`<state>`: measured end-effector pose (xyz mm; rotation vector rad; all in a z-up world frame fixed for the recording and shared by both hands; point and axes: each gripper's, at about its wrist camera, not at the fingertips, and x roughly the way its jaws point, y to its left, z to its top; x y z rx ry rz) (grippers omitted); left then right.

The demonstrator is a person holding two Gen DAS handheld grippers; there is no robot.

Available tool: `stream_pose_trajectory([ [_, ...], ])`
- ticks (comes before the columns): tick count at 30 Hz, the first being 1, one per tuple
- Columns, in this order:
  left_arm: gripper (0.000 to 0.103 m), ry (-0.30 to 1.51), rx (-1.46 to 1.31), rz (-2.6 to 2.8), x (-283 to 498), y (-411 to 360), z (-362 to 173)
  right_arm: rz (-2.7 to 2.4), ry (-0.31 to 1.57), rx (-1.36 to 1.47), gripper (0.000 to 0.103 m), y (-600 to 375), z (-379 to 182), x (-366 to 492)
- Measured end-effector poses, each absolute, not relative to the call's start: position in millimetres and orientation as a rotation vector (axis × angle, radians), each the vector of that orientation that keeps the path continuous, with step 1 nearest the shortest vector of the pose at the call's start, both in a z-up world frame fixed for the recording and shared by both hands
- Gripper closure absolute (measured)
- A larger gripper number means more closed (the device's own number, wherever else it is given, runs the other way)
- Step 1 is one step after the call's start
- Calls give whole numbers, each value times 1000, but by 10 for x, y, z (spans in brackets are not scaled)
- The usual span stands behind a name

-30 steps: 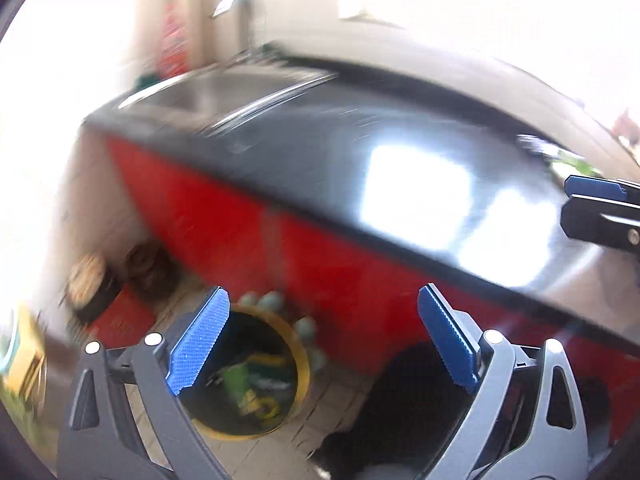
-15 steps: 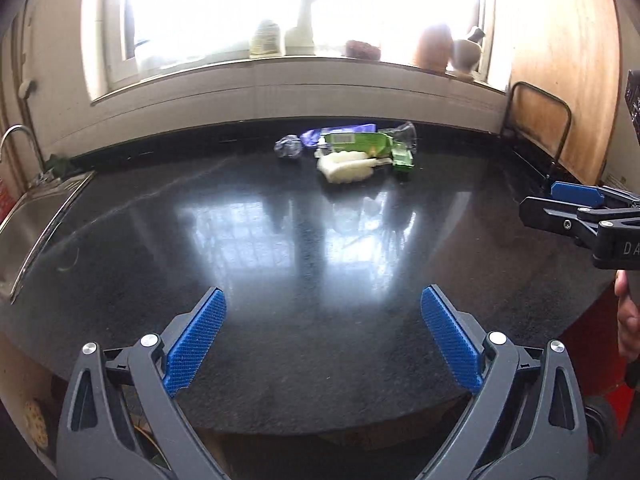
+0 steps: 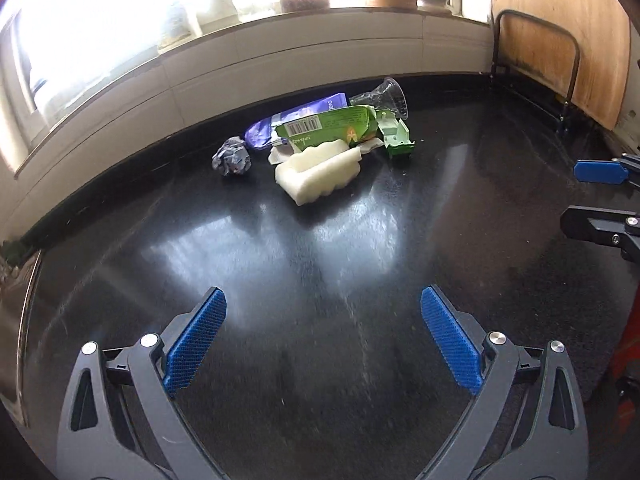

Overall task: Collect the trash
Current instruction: 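Move both open tools back to the trash on the counter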

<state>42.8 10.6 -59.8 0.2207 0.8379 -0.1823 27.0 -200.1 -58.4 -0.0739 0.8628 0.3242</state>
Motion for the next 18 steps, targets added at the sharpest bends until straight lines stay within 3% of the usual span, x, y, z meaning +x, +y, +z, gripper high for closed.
stream_pose_trajectory([
  [14,8,870,334,-356,1676,41,-1007,279,1008,-127,12,-1508,-1143,1878],
  [18,8,871,306,-369,1871,97,-1043,271,1015,-142,19,-1464,-1209,2143],
])
